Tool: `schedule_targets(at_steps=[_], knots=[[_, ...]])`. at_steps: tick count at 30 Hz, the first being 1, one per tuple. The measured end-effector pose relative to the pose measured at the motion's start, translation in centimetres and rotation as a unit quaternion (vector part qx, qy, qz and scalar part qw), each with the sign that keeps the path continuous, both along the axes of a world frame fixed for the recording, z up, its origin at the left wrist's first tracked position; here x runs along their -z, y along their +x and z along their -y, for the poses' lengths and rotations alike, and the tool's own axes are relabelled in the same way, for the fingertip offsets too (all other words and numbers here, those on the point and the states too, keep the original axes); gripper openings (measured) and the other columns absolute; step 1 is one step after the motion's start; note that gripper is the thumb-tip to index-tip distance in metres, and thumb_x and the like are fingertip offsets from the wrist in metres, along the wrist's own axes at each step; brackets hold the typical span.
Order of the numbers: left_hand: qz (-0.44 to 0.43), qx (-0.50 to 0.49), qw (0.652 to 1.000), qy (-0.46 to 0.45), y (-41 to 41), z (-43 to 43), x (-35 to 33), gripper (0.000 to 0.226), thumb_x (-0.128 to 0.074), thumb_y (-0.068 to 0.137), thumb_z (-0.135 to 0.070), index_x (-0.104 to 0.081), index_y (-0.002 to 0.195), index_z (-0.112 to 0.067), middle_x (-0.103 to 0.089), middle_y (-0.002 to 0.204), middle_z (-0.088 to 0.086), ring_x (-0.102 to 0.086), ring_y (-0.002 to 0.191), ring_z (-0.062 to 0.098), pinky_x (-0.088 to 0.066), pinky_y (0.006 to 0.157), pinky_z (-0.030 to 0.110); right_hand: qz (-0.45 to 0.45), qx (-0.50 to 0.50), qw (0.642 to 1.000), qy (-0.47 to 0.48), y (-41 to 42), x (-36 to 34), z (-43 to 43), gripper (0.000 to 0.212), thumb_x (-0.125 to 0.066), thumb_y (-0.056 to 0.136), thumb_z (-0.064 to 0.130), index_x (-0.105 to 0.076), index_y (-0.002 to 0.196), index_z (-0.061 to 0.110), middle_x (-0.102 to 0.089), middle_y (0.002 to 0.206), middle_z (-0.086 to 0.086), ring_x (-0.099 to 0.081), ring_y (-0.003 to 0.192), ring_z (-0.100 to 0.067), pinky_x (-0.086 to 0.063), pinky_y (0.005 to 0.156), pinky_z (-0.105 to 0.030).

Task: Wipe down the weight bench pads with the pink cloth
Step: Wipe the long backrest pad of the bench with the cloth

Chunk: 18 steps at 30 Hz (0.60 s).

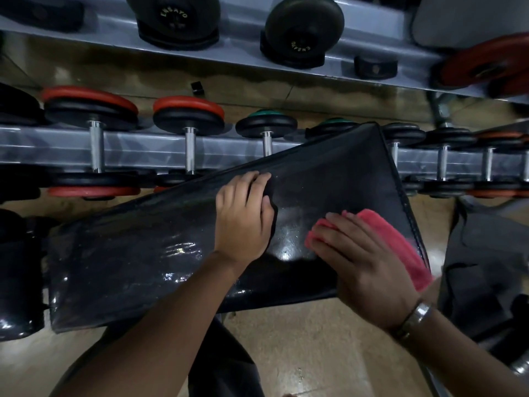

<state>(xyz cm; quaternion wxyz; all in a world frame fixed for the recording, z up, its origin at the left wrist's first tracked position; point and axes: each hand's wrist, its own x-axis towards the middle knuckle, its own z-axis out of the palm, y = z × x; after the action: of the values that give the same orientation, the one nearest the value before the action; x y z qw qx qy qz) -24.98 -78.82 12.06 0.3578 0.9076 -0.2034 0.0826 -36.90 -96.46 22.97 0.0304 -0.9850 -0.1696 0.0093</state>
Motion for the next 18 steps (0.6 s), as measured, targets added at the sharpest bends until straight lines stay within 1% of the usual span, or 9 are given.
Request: schedule_targets(at_steps=[2, 5, 6, 8, 10, 12, 15, 16, 18], knots=[[-0.001, 0.002, 1.000, -0.001, 0.0, 0.0, 0.0, 0.038, -0.047, 0.099, -0.017, -0.058, 0.135, -0.009, -0.058, 0.132, 0.010, -0.052, 0.125, 0.029, -0.038, 0.106, 0.046, -0.031, -0.070, 0.997, 0.004, -1.5, 1.0, -0.9, 0.041, -0.044, 0.092, 0.000, -0.073, 0.120, 0.008, -0.068, 0.129, -0.009, -0.055, 0.132, -0.031, -0.035, 0.118, -0.051], [0.000, 0.002, 1.000, -0.001, 0.0, -0.1, 0.0, 0.038, -0.048, 0.099, -0.017, -0.058, 0.136, -0.009, -0.058, 0.133, 0.010, -0.052, 0.125, 0.028, -0.037, 0.106, 0.045, -0.080, -0.206, 0.975, -0.024, -2.0, 0.6, 0.5, 0.045, -0.033, 0.098, 0.009, -0.073, 0.120, 0.011, -0.066, 0.134, -0.006, -0.052, 0.137, -0.028, -0.031, 0.121, -0.047], [0.000, 0.002, 1.000, -0.001, 0.0, -0.1, 0.0, 0.038, -0.048, 0.099, -0.017, -0.058, 0.136, -0.010, -0.058, 0.132, 0.009, -0.052, 0.125, 0.028, -0.037, 0.107, 0.045, -0.080, -0.200, 0.976, -0.024, -1.6, 0.3, 1.0, 0.047, -0.031, 0.099, 0.009, -0.073, 0.120, 0.011, -0.066, 0.134, -0.005, -0.052, 0.137, -0.028, -0.031, 0.121, -0.047], [-0.002, 0.001, 1.000, -0.001, 0.0, -0.1, -0.1, 0.038, -0.047, 0.099, -0.017, -0.058, 0.135, -0.010, -0.058, 0.132, 0.009, -0.052, 0.125, 0.028, -0.037, 0.106, 0.045, -0.052, -0.115, 0.992, -0.015, -0.6, 0.0, 1.1, 0.050, -0.029, 0.098, 0.006, -0.072, 0.122, 0.010, -0.067, 0.132, -0.007, -0.054, 0.134, -0.029, -0.034, 0.119, -0.048], [-0.003, -0.002, 1.000, -0.001, 0.1, 0.0, -0.1, 0.038, -0.047, 0.099, -0.017, -0.058, 0.135, -0.010, -0.058, 0.132, 0.009, -0.052, 0.124, 0.028, -0.038, 0.106, 0.045, -0.013, -0.027, 0.999, -0.017, -0.1, 0.4, -0.4, 0.047, -0.038, 0.091, 0.001, -0.070, 0.124, 0.009, -0.066, 0.132, -0.009, -0.054, 0.133, -0.031, -0.036, 0.117, -0.051], [-0.004, -0.003, 1.000, -0.001, 0.0, 0.0, 0.0, 0.038, -0.048, 0.099, -0.017, -0.058, 0.135, -0.010, -0.058, 0.132, 0.009, -0.052, 0.124, 0.028, -0.038, 0.106, 0.046, -0.017, -0.032, 0.999, -0.018, -0.7, 1.2, -1.5, 0.046, -0.043, 0.088, 0.000, -0.069, 0.126, 0.008, -0.065, 0.133, -0.010, -0.054, 0.133, -0.032, -0.036, 0.117, -0.052], [-0.004, 0.000, 1.000, 0.001, 0.0, 0.0, -0.1, 0.039, -0.048, 0.099, -0.017, -0.058, 0.136, -0.010, -0.058, 0.133, 0.009, -0.052, 0.125, 0.028, -0.038, 0.106, 0.046, -0.058, -0.137, 0.989, -0.028, -0.9, 1.0, -0.7, 0.045, -0.041, 0.093, 0.003, -0.066, 0.130, 0.011, -0.063, 0.137, -0.009, -0.052, 0.136, -0.030, -0.033, 0.119, -0.049], [-0.003, -0.001, 1.000, 0.001, 0.0, -0.1, -0.1, 0.039, -0.048, 0.098, -0.017, -0.058, 0.135, -0.010, -0.058, 0.133, 0.009, -0.051, 0.124, 0.028, -0.038, 0.106, 0.046, -0.053, -0.128, 0.990, -0.026, -0.2, 0.7, -0.1, 0.044, -0.045, 0.092, 0.005, -0.067, 0.130, 0.012, -0.063, 0.137, -0.008, -0.052, 0.136, -0.029, -0.032, 0.120, -0.048], [-0.002, -0.002, 1.000, -0.002, 0.0, -0.1, -0.1, 0.039, -0.048, 0.098, -0.017, -0.058, 0.135, -0.009, -0.058, 0.132, 0.009, -0.052, 0.124, 0.028, -0.038, 0.105, 0.045, -0.021, -0.033, 0.999, -0.026, 1.9, 0.2, 0.4, 0.047, -0.049, 0.087, 0.005, -0.067, 0.129, 0.011, -0.063, 0.137, -0.011, -0.052, 0.136, -0.030, -0.032, 0.120, -0.048]])
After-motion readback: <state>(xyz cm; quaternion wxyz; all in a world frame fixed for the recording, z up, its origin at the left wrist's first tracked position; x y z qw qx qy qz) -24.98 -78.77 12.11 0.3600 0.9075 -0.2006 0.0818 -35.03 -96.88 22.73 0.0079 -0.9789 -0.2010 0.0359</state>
